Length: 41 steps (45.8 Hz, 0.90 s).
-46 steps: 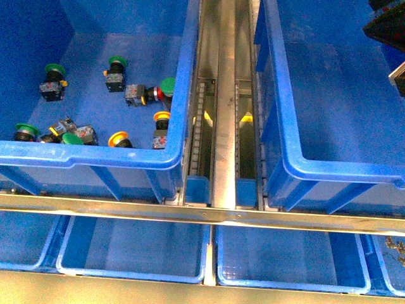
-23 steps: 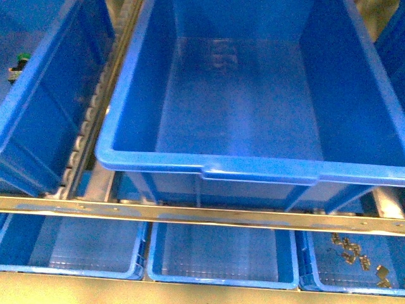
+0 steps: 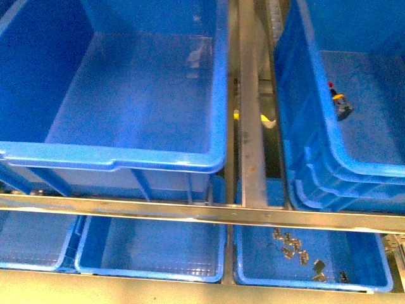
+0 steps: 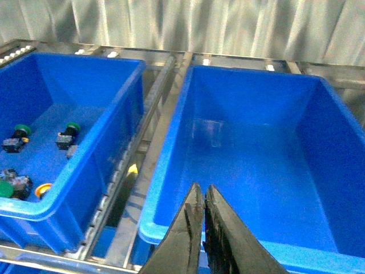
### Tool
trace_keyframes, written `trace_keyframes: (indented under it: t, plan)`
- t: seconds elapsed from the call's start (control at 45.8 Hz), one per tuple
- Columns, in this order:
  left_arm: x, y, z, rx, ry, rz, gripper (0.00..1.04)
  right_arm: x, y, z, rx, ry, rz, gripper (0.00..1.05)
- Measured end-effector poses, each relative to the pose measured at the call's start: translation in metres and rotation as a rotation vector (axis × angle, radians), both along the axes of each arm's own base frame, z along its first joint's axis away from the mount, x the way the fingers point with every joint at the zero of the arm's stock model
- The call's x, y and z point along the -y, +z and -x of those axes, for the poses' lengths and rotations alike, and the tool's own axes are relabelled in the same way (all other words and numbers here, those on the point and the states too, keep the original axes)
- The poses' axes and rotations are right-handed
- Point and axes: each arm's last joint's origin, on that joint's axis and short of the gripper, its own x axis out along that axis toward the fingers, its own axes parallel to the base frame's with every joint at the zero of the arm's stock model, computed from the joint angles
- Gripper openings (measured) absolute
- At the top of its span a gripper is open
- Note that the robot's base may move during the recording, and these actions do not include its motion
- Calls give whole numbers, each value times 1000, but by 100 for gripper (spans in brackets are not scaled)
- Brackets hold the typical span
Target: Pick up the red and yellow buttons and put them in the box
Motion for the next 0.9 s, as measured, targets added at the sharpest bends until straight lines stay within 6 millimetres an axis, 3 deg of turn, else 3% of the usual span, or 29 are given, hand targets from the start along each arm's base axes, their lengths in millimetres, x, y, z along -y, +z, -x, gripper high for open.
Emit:
trace_keyframes:
  t: [0.371, 0.612, 0.743, 0.896]
  plan:
    - [0, 0, 7, -2, -5, -2, 3, 3, -7, -3, -20, -19, 2, 26]
    - [0, -6, 18, -38, -1, -2, 3, -8, -18, -10, -48, 17, -19, 26]
    - [0, -5, 20, -20, -1, -3, 3, -12, -22, -27, -67, 6, -39, 26]
    - [0, -5, 20, -18, -1, -3, 3, -18, -29, -63, -94, -36, -85, 26]
